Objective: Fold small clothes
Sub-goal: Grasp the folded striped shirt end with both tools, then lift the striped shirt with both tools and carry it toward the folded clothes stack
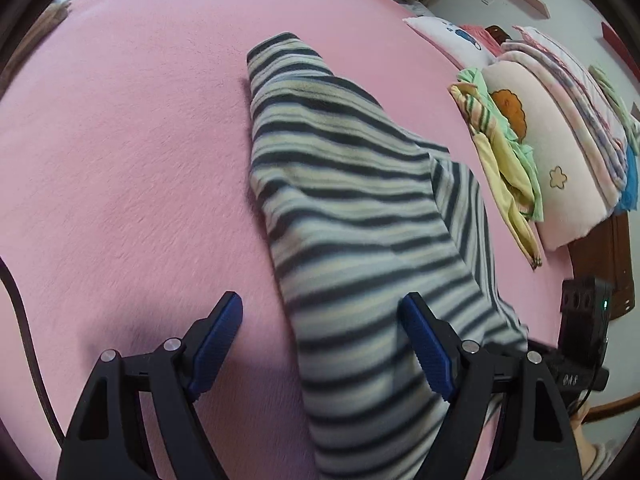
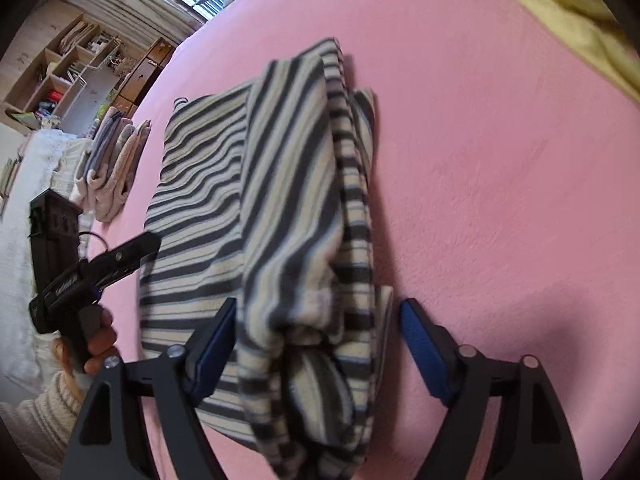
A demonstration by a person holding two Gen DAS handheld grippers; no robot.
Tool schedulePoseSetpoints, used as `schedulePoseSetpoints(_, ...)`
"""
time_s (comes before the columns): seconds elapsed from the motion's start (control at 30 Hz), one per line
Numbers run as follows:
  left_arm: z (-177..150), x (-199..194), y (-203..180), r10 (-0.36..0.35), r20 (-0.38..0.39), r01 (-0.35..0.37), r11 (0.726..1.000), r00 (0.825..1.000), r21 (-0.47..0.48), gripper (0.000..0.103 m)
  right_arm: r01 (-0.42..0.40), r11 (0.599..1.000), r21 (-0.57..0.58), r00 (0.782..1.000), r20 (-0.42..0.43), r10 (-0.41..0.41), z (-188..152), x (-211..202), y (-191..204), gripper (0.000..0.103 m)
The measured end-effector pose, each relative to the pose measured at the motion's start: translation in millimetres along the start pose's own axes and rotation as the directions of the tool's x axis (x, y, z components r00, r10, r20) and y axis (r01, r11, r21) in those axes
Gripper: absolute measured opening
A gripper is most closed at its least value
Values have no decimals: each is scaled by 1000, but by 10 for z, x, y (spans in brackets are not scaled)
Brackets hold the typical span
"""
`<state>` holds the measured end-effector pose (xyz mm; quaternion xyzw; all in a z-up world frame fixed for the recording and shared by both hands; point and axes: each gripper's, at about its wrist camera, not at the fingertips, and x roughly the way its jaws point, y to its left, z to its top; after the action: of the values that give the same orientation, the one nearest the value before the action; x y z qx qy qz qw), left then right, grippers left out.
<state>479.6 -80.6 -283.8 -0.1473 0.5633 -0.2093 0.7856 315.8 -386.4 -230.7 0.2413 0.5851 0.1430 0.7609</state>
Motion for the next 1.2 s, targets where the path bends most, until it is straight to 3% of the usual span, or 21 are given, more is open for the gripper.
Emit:
schedulePoseSetpoints(0.23,235,272,-59,-1,13,1,1000,1000,-8,80,-8,998,-61,1000,-17,7,-22,69,81,87)
schedulePoseSetpoints(0.3,277,327,-85,-12,22,12,1000,1000,-8,78,-28,997,-71,999,-27,26,-26,85,103,84)
schedulePoseSetpoints(0.33,286,344,-104,-20,27,20,1000,999,-7,74,-43,996,-76,999,-32,41,-28,100,122,80)
schedulePoseSetpoints(0.4,288,397,-155,-39,17,39,999,999,2,47,-82,993,-82,996,-46,78,-34,126,162,58)
schedulePoseSetpoints(0.43,285,409,-172,-29,24,29,1000,999,3,38,-99,992,-79,994,-48,95,-35,144,183,53)
schedulePoseSetpoints(0.47,288,409,-180,-26,35,26,1000,999,1,22,-107,991,-74,994,-44,104,-40,152,195,46)
schedulePoseSetpoints(0.5,295,390,-170,-34,42,35,999,999,-12,18,-112,991,-72,993,-37,109,-45,150,208,40)
schedulePoseSetpoints(0.6,290,257,-171,-46,84,49,998,995,-40,14,-83,991,-101,996,2,84,-76,71,303,34)
schedulePoseSetpoints(0.8,296,-142,-443,-15,156,10,999,988,35,14,-53,985,-164,994,81,67,-112,-219,644,31)
schedulePoseSetpoints(1.0,413,-807,-489,-20,214,10,999,977,47,14,-42,970,-239,988,133,75,-129,-479,1140,31)
schedulePoseSetpoints(1.2,560,-1559,-296,10,249,-22,999,968,46,14,-63,951,-303,980,159,116,-34,-688,1707,31)
